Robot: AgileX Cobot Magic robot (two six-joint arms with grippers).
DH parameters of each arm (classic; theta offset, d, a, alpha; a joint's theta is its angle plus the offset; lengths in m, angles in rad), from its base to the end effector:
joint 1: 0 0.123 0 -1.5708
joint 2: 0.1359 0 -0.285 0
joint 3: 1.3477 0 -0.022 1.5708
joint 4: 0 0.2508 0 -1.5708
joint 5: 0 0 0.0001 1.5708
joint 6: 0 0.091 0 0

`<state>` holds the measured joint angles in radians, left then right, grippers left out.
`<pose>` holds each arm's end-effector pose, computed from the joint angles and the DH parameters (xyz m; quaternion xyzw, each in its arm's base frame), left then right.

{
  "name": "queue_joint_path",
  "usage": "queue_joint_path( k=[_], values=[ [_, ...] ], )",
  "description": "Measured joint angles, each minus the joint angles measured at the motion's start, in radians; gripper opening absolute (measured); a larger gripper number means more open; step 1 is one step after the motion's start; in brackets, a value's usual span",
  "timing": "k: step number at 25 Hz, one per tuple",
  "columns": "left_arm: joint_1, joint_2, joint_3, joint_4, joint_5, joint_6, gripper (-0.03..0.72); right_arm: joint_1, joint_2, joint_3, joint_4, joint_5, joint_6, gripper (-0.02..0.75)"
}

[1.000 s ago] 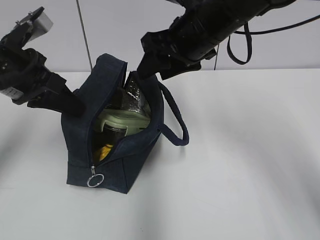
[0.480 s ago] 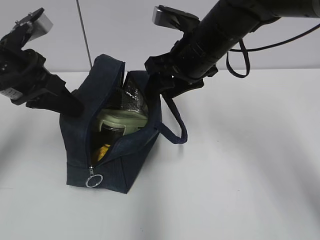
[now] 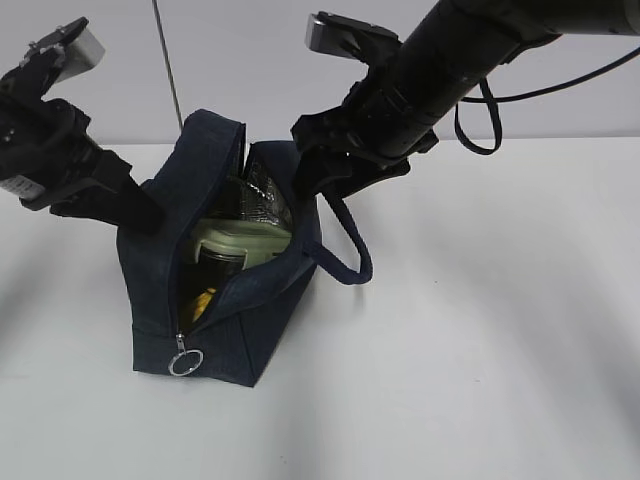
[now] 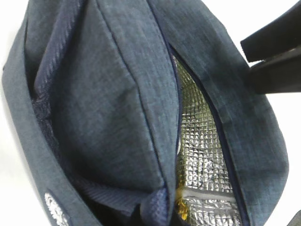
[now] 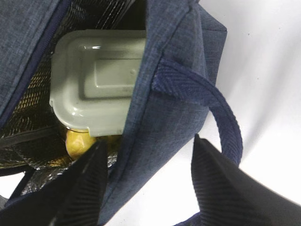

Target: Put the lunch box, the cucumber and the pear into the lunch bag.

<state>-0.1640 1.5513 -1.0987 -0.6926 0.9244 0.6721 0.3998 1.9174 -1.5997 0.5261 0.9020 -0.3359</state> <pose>0.2946 -0.0958 0.2652 0.2278 0.9179 -0.2543 0.2021 0.3749 0.1974 0.2665 -0.2335 0.9201 0.2408 0.2023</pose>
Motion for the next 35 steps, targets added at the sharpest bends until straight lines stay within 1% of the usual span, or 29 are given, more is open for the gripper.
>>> queue_joint_path(
  k=[9, 11, 12, 14, 17, 18, 19, 22, 24, 29, 32, 35],
  values=[
    [0.000, 0.001, 0.000, 0.000, 0.000, 0.000, 0.011, 0.000, 0.042, 0.000, 0.030, -0.012, 0.000, 0.444],
    [0.000, 0.001, 0.000, 0.000, 0.000, 0.000, 0.011, 0.000, 0.049, 0.000, 0.042, -0.016, 0.000, 0.414],
    [0.000, 0.001, 0.000, 0.000, 0.000, 0.000, 0.011, 0.000, 0.054, 0.000, 0.050, -0.018, 0.000, 0.375],
    [0.000, 0.001, 0.000, 0.000, -0.001, 0.000, 0.011, 0.000, 0.067, 0.000, 0.066, -0.018, -0.002, 0.268],
    [0.000, 0.001, 0.000, 0.000, -0.003, -0.008, 0.011, 0.000, 0.079, 0.000, 0.069, -0.018, -0.002, 0.062],
    [0.000, 0.001, 0.000, 0.000, -0.003, -0.011, 0.011, 0.000, 0.079, 0.000, 0.069, -0.018, -0.002, 0.029],
    [0.000, 0.001, 0.000, 0.000, -0.003, -0.012, 0.011, 0.000, 0.081, 0.000, 0.069, -0.016, -0.002, 0.017],
    [0.000, 0.009, 0.000, -0.003, -0.001, -0.013, 0.011, 0.000, 0.081, 0.000, 0.067, 0.005, -0.004, 0.010],
    [0.000, 0.022, -0.001, -0.010, 0.000, -0.014, 0.011, 0.000, 0.077, 0.000, 0.043, 0.014, 0.002, 0.009],
    [0.000, 0.033, -0.002, -0.019, -0.001, -0.015, 0.011, 0.000, 0.022, 0.005, -0.049, 0.030, 0.046, 0.008],
    [0.000, 0.036, -0.012, -0.021, 0.001, -0.015, 0.011, 0.000, -0.024, 0.056, -0.072, 0.038, 0.053, 0.007],
    [-0.018, 0.052, -0.034, -0.024, 0.008, -0.015, 0.011, 0.000, -0.071, 0.144, -0.076, -0.005, 0.053, 0.006]
  ],
)
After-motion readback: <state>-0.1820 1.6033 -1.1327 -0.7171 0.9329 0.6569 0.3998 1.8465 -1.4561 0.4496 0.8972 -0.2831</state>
